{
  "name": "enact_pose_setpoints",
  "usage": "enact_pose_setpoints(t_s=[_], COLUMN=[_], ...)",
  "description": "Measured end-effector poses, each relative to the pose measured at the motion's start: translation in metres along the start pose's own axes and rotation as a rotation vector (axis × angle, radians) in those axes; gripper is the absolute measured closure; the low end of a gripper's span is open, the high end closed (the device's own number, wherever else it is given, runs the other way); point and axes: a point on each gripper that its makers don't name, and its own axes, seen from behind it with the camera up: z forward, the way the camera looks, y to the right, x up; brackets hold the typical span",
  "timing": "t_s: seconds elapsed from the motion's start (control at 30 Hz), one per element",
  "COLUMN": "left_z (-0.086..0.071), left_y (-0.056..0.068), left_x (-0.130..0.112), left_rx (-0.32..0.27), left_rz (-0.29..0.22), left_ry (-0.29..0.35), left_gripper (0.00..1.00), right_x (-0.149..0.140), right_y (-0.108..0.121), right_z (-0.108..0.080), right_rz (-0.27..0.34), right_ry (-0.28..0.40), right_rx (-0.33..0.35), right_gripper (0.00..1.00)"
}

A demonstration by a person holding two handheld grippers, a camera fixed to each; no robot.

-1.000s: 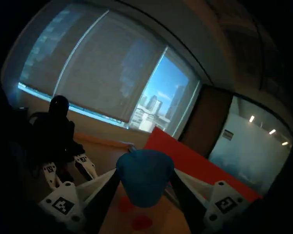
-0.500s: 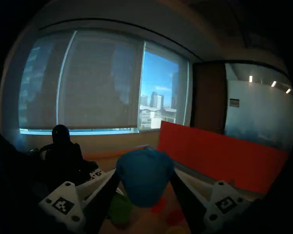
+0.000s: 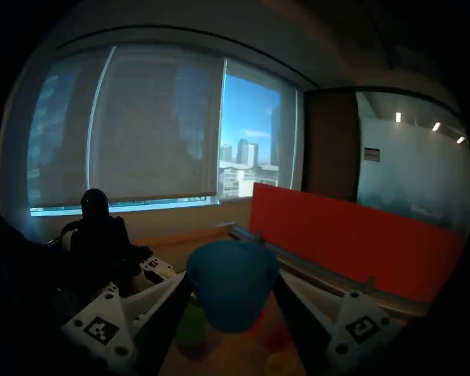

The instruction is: Pour water

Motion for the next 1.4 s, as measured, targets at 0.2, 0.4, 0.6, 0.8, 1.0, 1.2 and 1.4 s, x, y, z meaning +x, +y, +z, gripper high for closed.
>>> enact_pose_setpoints(t_s=[0.2,0.4,0.6,0.8,1.0,1.2,1.4], left_z=[-0.004,-0.010,-0.018,-0.027,-0.036,-0.043,-0.048], left_y=[-0.002,-0.005,-0.011,-0.018,-0.028,-0.032,-0.038], left_x=[-0.002,-0.006,-0.006,-0.009,-0.010,-0.009,-0.011], left_rx=[0.004,0.012,0.032,0.056,0.082,0.098,0.113], left_rz=[-0.004,-0.007,-0.007,-0.005,-0.007,-0.003,-0.003], left_ry=[-0.008,-0.018,-0.019,-0.026,-0.026,-0.027,-0.031], left_gripper=[0.13,0.13,0.13,0.13,0.13,0.13,0.13], right_x=[-0.012,-0.028,-0.041,-0.049,-0.054,-0.059,-0.063], right_y=[0.011,0.017,0.021,0.024,0.027,0.030,0.030], right_z=[-0.010,-0.021,-0.031,-0.038,-0.045,-0.051,-0.056], right_rz=[0.008,0.007,0.018,0.028,0.033,0.038,0.042], right_ry=[-0.019,-0.048,-0.062,-0.063,-0.063,-0.068,-0.068], right_rx=[-0.023,-0.041,-0.053,-0.065,-0.075,-0.083,-0.087], right_gripper=[0.11,0.11,0.11,0.11,0.11,0.11,0.11])
